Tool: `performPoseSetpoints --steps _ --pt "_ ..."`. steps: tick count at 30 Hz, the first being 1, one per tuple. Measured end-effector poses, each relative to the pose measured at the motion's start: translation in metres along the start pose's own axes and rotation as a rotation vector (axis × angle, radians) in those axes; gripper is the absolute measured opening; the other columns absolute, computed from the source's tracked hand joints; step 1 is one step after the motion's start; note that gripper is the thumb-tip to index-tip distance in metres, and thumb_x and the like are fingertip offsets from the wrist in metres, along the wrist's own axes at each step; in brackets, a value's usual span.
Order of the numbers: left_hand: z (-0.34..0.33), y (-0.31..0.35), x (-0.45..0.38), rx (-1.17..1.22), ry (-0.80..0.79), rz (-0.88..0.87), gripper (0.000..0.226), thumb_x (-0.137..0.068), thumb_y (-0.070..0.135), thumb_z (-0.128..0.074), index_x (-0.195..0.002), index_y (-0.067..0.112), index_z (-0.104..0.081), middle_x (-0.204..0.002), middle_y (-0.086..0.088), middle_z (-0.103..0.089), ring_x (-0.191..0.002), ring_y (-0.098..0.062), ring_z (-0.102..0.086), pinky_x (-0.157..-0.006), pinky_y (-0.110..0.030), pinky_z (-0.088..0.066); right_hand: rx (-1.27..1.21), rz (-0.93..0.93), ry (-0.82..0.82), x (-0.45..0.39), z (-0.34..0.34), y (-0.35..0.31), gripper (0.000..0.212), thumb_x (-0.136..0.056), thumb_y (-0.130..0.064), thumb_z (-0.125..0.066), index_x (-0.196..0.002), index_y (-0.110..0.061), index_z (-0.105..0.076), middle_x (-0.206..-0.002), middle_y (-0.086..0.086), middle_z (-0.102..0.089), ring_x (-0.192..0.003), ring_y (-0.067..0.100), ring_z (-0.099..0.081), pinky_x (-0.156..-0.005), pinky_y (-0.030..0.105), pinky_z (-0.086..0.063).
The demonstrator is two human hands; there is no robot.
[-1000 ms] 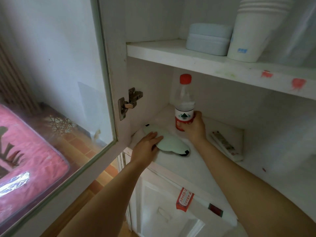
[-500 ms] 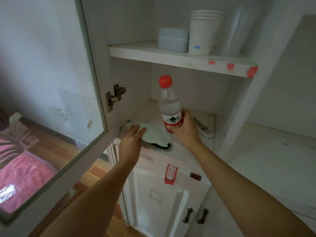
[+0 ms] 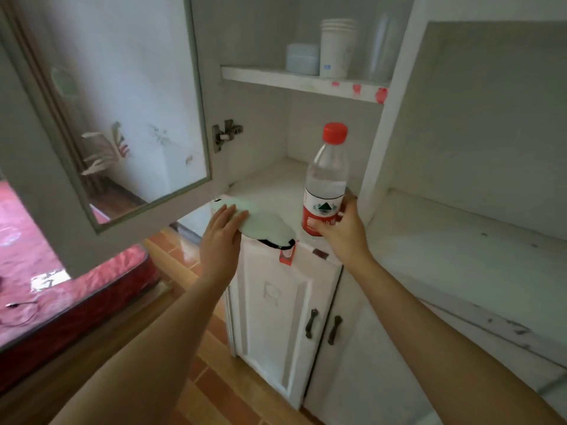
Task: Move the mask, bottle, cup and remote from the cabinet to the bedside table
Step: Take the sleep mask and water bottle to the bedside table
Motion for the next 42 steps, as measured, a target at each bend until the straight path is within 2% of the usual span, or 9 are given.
performPoseSetpoints --steps 5,9,19,24,26,28,32,36,42 --pt "0.054 0.026 0.074 -0.088 0.062 0.07 0.033 -0.084 0.0 -0.059 -0.116 0.008 -0.062 -0.127 -0.018 -0.057 -0.124 -0.036 -0.046 -0.099 -0.049 -0.04 -0.027 -0.04 -0.114 0.067 0.02 -0.003 0.055 -0.07 -0.01 -0.076 -0.114 -0.013 -0.043 -0.097 -0.011 -0.054 -0.087 0.006 -0.055 -0.077 0.019 -0.043" --pt "0.099 0.033 0.124 -0.164 0.106 0.124 0.035 -0.081 -0.002 -0.061 -0.115 0.007 -0.063 -0.125 -0.019 -0.058 -0.122 -0.037 -0.048 -0.096 -0.05 -0.043 -0.029 -0.062 -0.24 0.115 0.017 -0.004 0.058 -0.072 -0.01 -0.075 -0.119 -0.011 -0.041 -0.105 -0.007 -0.051 -0.096 0.011 -0.052 -0.083 0.025 -0.042" --pt "0.226 0.012 0.244 -0.355 0.188 0.319 0.035 -0.078 -0.001 -0.065 -0.113 0.007 -0.064 -0.125 -0.021 -0.058 -0.122 -0.039 -0.048 -0.097 -0.049 -0.041 -0.079 -0.034 -0.565 0.227 -0.057 -0.024 0.062 -0.073 -0.014 -0.075 -0.123 -0.013 -0.039 -0.117 -0.001 -0.055 -0.101 0.01 -0.051 -0.083 0.025 -0.043" --pt "0.295 0.014 0.32 -0.465 0.218 0.429 0.037 -0.08 -0.001 -0.063 -0.116 0.008 -0.062 -0.127 -0.02 -0.056 -0.125 -0.039 -0.045 -0.099 -0.047 -0.038 -0.147 0.017 -0.696 0.299 -0.092 -0.048 0.062 -0.071 -0.016 -0.076 -0.12 -0.023 -0.037 -0.123 -0.002 -0.053 -0.111 0.015 -0.052 -0.092 0.032 -0.048" --pt "0.326 0.02 0.355 -0.517 0.244 0.465 0.037 -0.081 0.0 -0.063 -0.117 0.008 -0.062 -0.127 -0.02 -0.056 -0.125 -0.04 -0.045 -0.099 -0.048 -0.038 -0.167 0.037 -0.754 0.332 -0.104 -0.059 0.064 -0.07 -0.016 -0.077 -0.117 -0.029 -0.036 -0.119 -0.006 -0.052 -0.111 0.014 -0.053 -0.092 0.032 -0.047" --pt "0.358 0.027 0.394 -0.574 0.274 0.518 0.037 -0.081 0.0 -0.062 -0.118 0.007 -0.061 -0.128 -0.021 -0.055 -0.125 -0.04 -0.044 -0.1 -0.049 -0.038 -0.187 0.011 -0.812 0.367 -0.116 -0.064 0.066 -0.067 -0.017 -0.079 -0.12 -0.023 -0.038 -0.118 -0.006 -0.054 -0.108 0.012 -0.055 -0.091 0.03 -0.048" --pt "0.418 0.048 0.475 -0.679 0.321 0.607 0.038 -0.082 -0.001 -0.061 -0.119 0.005 -0.059 -0.129 -0.021 -0.054 -0.125 -0.039 -0.044 -0.101 -0.05 -0.038 -0.183 0.019 -0.923 0.443 -0.13 -0.079 0.066 -0.067 -0.022 -0.08 -0.119 -0.023 -0.04 -0.111 -0.01 -0.054 -0.098 0.008 -0.055 -0.077 0.017 -0.046" --pt "0.47 0.078 0.547 -0.762 0.377 0.667 0.037 -0.084 -0.001 -0.058 -0.12 0.006 -0.059 -0.128 -0.02 -0.055 -0.126 -0.036 -0.045 -0.102 -0.04 -0.034 -0.249 -0.037 -1.034 0.517 -0.136 -0.091 0.061 -0.065 -0.017 -0.081 -0.112 -0.025 -0.042 -0.109 -0.008 -0.057 -0.106 0.016 -0.058 -0.089 0.034 -0.05" --pt "0.531 0.123 0.64 -0.875 0.448 0.791 0.036 -0.083 -0.001 -0.061 -0.119 0.003 -0.059 -0.127 -0.022 -0.055 -0.124 -0.038 -0.047 -0.102 -0.045 -0.036 -0.282 -0.009 -1.206 0.615 -0.135 -0.121 0.062 -0.071 -0.014 -0.077 -0.12 -0.016 -0.04 -0.115 -0.004 -0.055 -0.11 0.016 -0.055 -0.082 0.024 -0.047"
Point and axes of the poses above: each hand's wrist, its own x-axis away from the middle knuckle, its own z-axis out of the back of the hand, y = z × x, the point moved 7 cm from there along -x, towards the middle knuckle
